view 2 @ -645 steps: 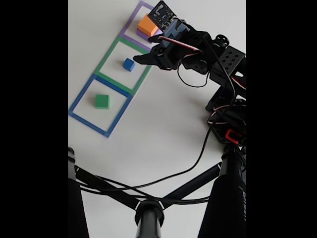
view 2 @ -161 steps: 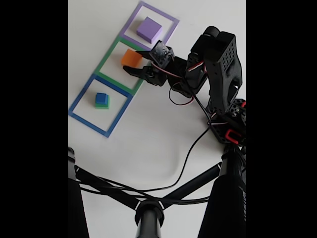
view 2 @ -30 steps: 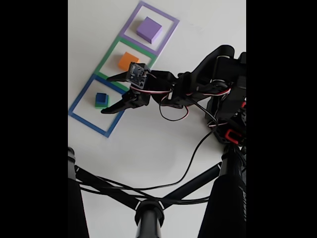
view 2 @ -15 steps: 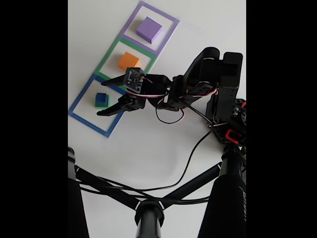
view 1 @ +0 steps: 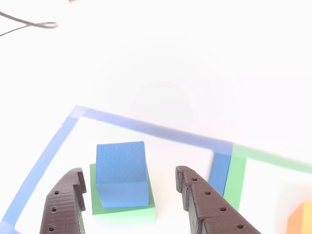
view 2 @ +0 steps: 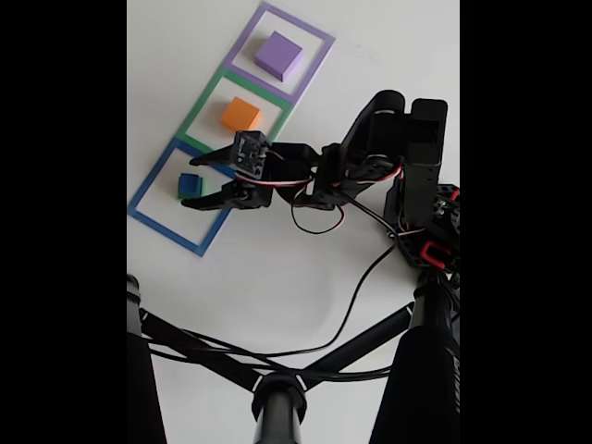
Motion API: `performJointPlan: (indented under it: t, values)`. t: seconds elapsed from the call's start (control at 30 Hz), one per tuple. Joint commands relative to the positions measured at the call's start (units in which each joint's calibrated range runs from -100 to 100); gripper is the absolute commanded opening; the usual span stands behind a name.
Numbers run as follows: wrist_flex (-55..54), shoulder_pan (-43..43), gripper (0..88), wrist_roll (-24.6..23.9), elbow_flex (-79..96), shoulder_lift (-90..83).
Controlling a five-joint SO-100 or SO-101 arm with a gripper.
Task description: Tower of hanoi
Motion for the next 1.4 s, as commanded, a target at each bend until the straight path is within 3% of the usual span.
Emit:
performJointPlan:
  t: [0.0, 0.5, 0.97, 1.2, 1.37]
  values:
    - [-1.2, -0.5, 14.8, 0.0, -1.4, -0.6]
    - [-1.9, -1.3, 6.4, 0.0, -1.8, 0.5]
    - [-2.5, -2.0, 5.5, 0.0, -1.8, -1.6]
    - [9.3, -2.2, 5.2, 0.0, -2.0, -15.0]
    - [27.6, -1.1, 5.1, 0.0, -5.2, -28.5]
